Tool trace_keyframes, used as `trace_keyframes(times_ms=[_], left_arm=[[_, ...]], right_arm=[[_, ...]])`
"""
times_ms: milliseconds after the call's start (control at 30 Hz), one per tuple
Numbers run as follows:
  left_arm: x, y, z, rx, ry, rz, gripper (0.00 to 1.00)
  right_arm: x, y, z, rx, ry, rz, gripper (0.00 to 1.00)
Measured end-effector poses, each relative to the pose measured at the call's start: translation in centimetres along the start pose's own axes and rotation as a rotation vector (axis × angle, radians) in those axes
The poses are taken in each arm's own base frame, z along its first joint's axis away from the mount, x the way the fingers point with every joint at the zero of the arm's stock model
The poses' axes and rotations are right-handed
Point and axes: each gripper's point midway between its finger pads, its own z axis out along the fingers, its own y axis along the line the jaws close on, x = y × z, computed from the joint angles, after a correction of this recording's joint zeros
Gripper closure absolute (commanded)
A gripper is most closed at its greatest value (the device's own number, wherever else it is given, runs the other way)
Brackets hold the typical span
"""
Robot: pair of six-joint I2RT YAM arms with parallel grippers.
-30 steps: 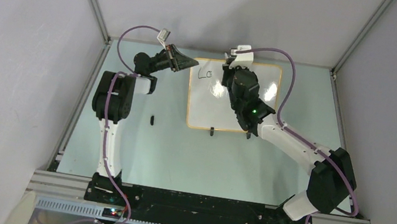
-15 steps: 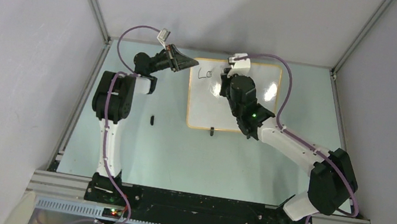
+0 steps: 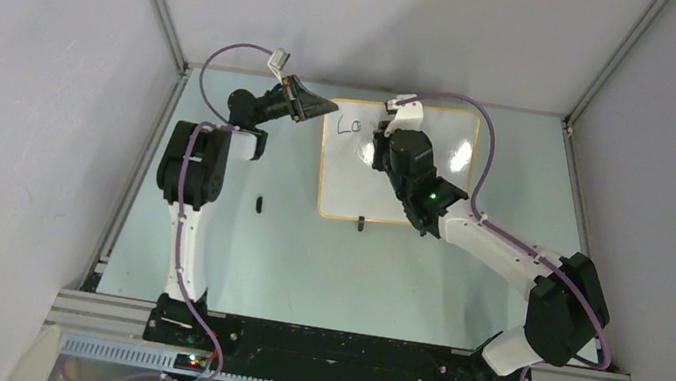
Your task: Write a sentence on the whiteboard
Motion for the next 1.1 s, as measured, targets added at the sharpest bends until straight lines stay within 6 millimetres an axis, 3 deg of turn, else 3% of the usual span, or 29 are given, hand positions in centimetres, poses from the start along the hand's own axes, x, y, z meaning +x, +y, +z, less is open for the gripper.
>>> trace_keyframes(times_ms=[433,800,1100], left_arm=[[0.0,0.0,0.0,0.000,0.000,0.000,1.00],[0.0,0.0,0.0,0.000,0.000,0.000,1.00],[0.0,0.0,0.0,0.000,0.000,0.000,1.00]], right_arm=[[-1.2,0.3,0.3,-0.013,-0.004,0.018,1.00],[0.7,0.4,1.1,-0.005,0.055,-0.007,1.00],[0.5,0.6,1.5,-0.005,0.058,-0.008,1.00]])
